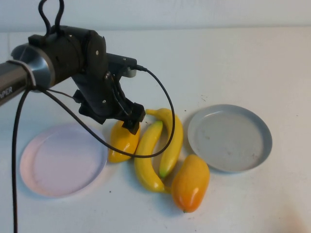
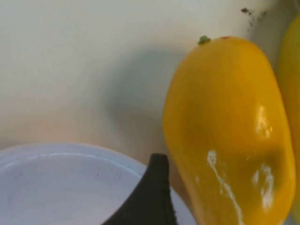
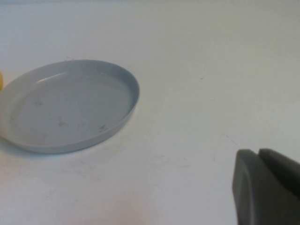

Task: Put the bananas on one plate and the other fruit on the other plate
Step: Put one type of fruit in the left plate

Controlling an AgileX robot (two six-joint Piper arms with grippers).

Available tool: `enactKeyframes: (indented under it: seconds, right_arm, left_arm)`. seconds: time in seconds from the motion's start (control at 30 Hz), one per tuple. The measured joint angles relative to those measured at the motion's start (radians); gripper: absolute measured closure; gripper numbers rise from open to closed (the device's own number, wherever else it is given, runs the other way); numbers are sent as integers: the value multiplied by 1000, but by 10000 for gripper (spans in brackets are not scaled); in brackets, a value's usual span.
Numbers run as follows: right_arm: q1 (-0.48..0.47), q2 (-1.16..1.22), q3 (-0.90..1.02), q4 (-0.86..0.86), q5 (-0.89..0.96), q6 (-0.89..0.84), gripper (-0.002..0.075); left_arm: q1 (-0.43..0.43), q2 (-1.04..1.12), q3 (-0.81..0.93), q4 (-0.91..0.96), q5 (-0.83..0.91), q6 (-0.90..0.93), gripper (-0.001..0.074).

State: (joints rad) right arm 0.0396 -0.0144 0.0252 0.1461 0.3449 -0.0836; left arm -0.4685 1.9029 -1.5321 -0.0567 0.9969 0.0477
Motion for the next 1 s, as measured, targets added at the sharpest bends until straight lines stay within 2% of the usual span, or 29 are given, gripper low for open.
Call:
enactKeyframes:
  seconds: [0.87, 1.0]
  right_arm:
    - [0, 0, 0, 0, 0, 0, 741]
    - [0, 0, 0, 0, 0, 0, 741]
  left_arm:
    - [0, 116, -6, -9, -108, -22, 67]
    - [0, 116, -8, -9, -108, -22, 112]
